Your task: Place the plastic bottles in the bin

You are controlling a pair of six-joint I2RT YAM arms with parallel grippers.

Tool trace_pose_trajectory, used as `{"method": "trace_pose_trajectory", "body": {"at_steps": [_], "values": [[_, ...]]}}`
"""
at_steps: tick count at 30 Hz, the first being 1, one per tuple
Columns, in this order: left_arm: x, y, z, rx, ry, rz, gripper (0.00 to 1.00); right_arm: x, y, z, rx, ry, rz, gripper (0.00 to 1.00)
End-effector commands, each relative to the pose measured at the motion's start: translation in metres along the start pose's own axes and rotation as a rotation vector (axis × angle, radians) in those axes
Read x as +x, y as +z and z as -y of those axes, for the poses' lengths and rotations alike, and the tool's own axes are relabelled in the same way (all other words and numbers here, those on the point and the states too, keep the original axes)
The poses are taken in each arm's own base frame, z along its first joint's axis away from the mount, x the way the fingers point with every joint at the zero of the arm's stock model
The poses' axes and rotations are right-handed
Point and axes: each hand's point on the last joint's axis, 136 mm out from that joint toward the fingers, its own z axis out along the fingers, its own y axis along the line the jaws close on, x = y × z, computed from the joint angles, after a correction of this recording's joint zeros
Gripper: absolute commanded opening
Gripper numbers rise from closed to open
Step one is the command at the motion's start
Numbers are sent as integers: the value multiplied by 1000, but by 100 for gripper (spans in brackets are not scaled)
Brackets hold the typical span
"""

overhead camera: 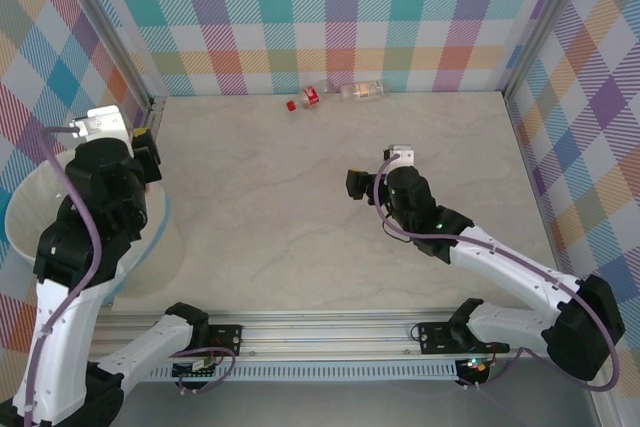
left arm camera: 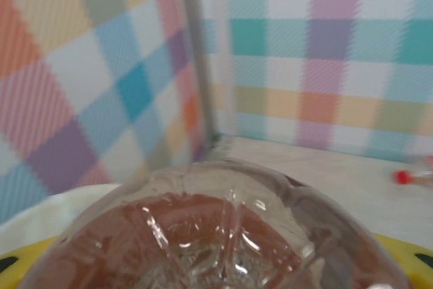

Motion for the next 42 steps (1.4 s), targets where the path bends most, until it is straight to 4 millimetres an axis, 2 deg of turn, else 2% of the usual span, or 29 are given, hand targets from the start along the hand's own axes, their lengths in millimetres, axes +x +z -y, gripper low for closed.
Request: {"method": "trace_pose_trajectory", "body": {"at_steps": [1,4,7,13,14,16,17,21,24,27,29,30,33,35,38,40,42], "values": [[12,3,-47,-282,121,-67,50,-3,6,5,45,41,1,100],[28,7,-58,-340,120,-120,51,-3,13,2,47,28,-16,100],[39,10,-83,-497,174,-169,51,-4,19,-7,28,-3,-46,100],[68,26,-133,-680,112,-315,55,-2,34,-24,-7,-58,-109,100],[72,30,-138,-699,115,-339,64,-2,35,-26,-12,-59,-116,100],[79,40,-146,-741,143,-416,93,1,39,-29,-20,-65,-133,100],[82,44,-148,-766,162,-453,100,1,40,-30,-22,-69,-136,100],[83,60,-141,-736,147,-521,100,4,45,-31,-16,-103,-161,100],[65,66,-121,-599,-5,-459,100,3,53,-25,-15,-95,-191,100],[28,71,-66,-372,-69,-318,100,-1,70,-17,-32,-78,-222,100],[0,72,-15,-202,-77,-205,100,-5,88,-9,-35,-77,-243,100],[-6,75,8,-114,-92,-184,100,-5,96,-8,-45,-78,-255,99],[-14,86,100,230,-166,-157,100,-9,128,-2,-62,-82,-278,99],[-10,94,158,418,-208,-175,100,-15,149,6,-45,-66,-293,100],[10,112,242,677,-231,-228,100,-22,168,14,-27,-20,-323,100],[30,131,290,807,-218,-257,100,-27,171,12,-41,-2,-320,100],[58,157,326,860,-175,-306,100,-32,169,9,-53,6,-309,100]]}}
